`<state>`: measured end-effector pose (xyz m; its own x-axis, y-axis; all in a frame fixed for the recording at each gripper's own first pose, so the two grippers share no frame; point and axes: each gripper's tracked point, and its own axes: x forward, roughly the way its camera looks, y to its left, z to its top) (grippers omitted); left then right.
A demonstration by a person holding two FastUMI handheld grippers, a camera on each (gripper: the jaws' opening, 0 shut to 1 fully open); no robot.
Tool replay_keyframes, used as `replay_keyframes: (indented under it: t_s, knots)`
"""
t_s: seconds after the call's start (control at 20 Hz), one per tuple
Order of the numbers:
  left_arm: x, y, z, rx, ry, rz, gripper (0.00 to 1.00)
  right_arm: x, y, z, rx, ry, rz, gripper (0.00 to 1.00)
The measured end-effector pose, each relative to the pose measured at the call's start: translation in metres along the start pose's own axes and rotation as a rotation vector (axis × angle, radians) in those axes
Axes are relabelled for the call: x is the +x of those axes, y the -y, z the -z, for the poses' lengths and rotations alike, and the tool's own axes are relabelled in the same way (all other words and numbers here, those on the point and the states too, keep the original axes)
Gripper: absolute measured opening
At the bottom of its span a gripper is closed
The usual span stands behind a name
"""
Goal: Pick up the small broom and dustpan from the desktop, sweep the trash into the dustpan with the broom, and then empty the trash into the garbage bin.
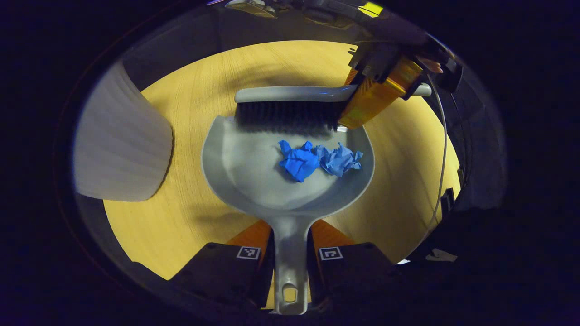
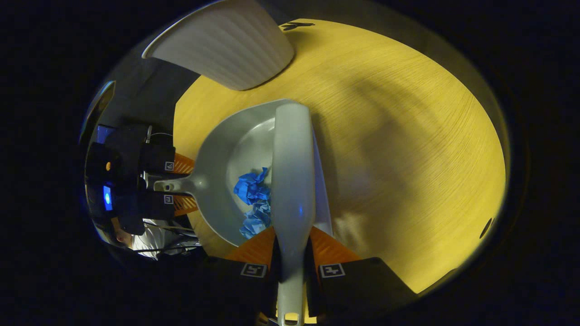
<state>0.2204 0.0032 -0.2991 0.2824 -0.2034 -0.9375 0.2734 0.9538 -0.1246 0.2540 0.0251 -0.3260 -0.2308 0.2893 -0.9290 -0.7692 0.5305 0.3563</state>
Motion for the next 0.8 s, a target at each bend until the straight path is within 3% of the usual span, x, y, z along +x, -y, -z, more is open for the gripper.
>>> replay_keyframes:
  t_s: [0.1,0.15,0.25,0.3,0.45,0.6,0.75,0.8]
  knots:
    - [-0.008,0.002,-0.004,-0.028,0.046,0.016,0.31,-0.008,0.009,-0.003,-0.017,0.035,0.054,0.28]
    - [-0.014,0.0,-0.003,-0.05,0.081,0.032,0.31,-0.02,0.009,-0.007,0.037,0.084,0.058,0.24]
    - [-0.031,-0.006,-0.003,-0.079,0.143,0.051,0.31,-0.033,0.017,-0.007,0.1,0.138,0.059,0.32]
    - [-0.041,-0.005,0.003,-0.085,0.161,0.056,0.31,-0.037,0.023,-0.007,0.121,0.155,0.07,0.28]
    - [-0.057,-0.006,0.005,-0.103,0.224,0.059,0.31,-0.045,0.051,0.008,0.175,0.176,0.118,0.28]
    - [-0.073,-0.012,0.011,-0.107,0.295,0.072,0.3,-0.04,0.07,0.022,0.237,0.215,0.123,0.24]
    - [-0.111,-0.019,0.008,-0.098,0.355,0.04,0.3,-0.03,0.092,0.042,0.29,0.242,0.145,0.32]
    - [-0.132,-0.02,0.008,-0.093,0.377,0.039,0.3,-0.027,0.09,0.052,0.306,0.249,0.146,0.28]
